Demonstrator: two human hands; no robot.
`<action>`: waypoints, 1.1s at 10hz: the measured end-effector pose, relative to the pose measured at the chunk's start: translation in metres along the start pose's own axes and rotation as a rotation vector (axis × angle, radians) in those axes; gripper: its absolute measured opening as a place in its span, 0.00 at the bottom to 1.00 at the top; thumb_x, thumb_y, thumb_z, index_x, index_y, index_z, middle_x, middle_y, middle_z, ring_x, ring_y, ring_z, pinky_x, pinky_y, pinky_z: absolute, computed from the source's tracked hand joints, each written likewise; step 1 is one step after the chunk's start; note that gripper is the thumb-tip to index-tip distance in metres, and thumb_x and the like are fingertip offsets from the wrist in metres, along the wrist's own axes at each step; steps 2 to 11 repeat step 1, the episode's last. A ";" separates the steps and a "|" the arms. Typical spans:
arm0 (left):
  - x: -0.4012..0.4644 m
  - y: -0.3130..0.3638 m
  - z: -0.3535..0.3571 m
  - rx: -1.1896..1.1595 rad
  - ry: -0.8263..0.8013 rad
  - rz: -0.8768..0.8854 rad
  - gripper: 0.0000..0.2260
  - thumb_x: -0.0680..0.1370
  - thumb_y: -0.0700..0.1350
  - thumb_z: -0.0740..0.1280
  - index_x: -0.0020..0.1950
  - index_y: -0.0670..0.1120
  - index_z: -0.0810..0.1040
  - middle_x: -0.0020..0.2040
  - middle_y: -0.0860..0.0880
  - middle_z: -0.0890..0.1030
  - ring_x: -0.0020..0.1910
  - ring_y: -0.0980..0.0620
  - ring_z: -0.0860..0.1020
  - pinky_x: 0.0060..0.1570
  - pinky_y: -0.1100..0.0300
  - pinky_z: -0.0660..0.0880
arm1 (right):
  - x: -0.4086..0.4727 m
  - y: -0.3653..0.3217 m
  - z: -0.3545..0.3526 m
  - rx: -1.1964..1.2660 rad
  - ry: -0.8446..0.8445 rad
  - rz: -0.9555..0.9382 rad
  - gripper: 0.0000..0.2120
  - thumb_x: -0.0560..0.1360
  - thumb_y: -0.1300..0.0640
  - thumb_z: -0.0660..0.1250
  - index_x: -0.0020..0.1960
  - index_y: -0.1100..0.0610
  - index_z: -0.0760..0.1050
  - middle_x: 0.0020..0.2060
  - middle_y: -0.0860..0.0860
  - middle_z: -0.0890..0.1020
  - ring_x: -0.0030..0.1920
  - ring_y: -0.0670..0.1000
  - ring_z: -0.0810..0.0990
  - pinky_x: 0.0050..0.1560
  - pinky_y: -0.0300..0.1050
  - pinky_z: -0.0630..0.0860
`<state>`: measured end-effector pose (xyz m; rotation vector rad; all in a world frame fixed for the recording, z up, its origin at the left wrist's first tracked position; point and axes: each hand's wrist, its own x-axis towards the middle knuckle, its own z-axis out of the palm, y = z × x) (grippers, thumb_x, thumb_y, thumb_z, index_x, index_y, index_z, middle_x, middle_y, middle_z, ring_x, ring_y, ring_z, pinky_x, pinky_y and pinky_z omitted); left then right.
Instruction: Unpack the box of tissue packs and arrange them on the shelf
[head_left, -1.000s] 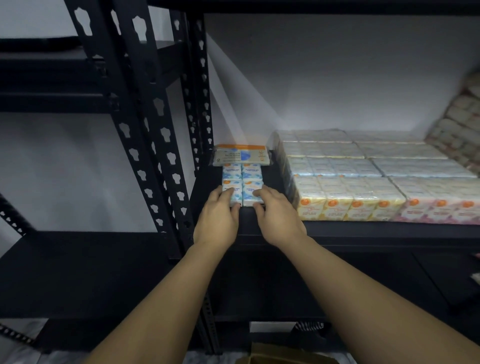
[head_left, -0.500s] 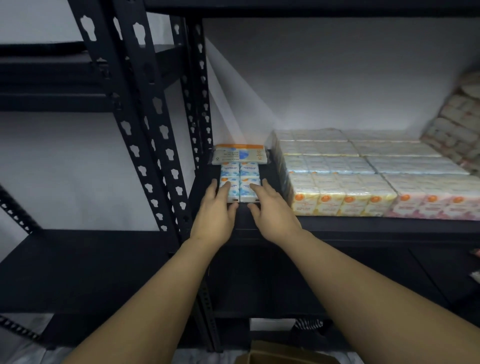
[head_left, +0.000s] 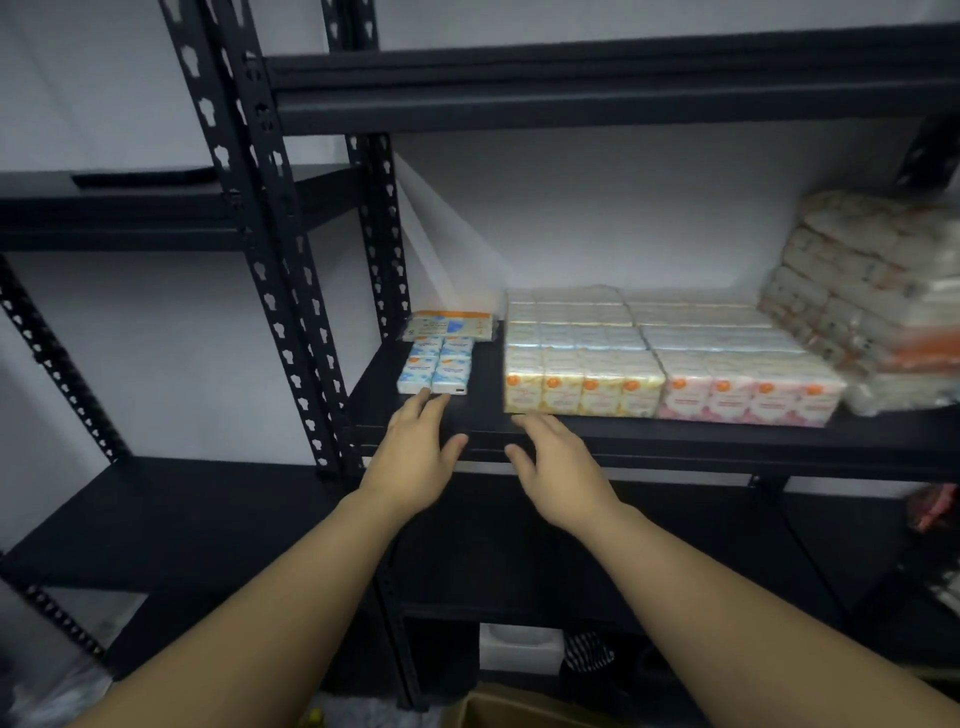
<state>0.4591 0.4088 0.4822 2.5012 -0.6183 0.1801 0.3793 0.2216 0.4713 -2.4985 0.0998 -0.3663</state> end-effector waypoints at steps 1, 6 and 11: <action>-0.026 0.034 0.013 -0.005 -0.036 0.035 0.31 0.83 0.55 0.66 0.83 0.49 0.60 0.83 0.46 0.58 0.82 0.46 0.56 0.79 0.49 0.59 | -0.037 0.024 -0.026 -0.010 0.010 0.022 0.24 0.85 0.48 0.62 0.79 0.52 0.65 0.76 0.48 0.69 0.75 0.49 0.66 0.74 0.46 0.65; -0.026 0.034 0.013 -0.005 -0.036 0.035 0.31 0.83 0.55 0.66 0.83 0.49 0.60 0.83 0.46 0.58 0.82 0.46 0.56 0.79 0.49 0.59 | -0.037 0.024 -0.026 -0.010 0.010 0.022 0.24 0.85 0.48 0.62 0.79 0.52 0.65 0.76 0.48 0.69 0.75 0.49 0.66 0.74 0.46 0.65; -0.026 0.034 0.013 -0.005 -0.036 0.035 0.31 0.83 0.55 0.66 0.83 0.49 0.60 0.83 0.46 0.58 0.82 0.46 0.56 0.79 0.49 0.59 | -0.037 0.024 -0.026 -0.010 0.010 0.022 0.24 0.85 0.48 0.62 0.79 0.52 0.65 0.76 0.48 0.69 0.75 0.49 0.66 0.74 0.46 0.65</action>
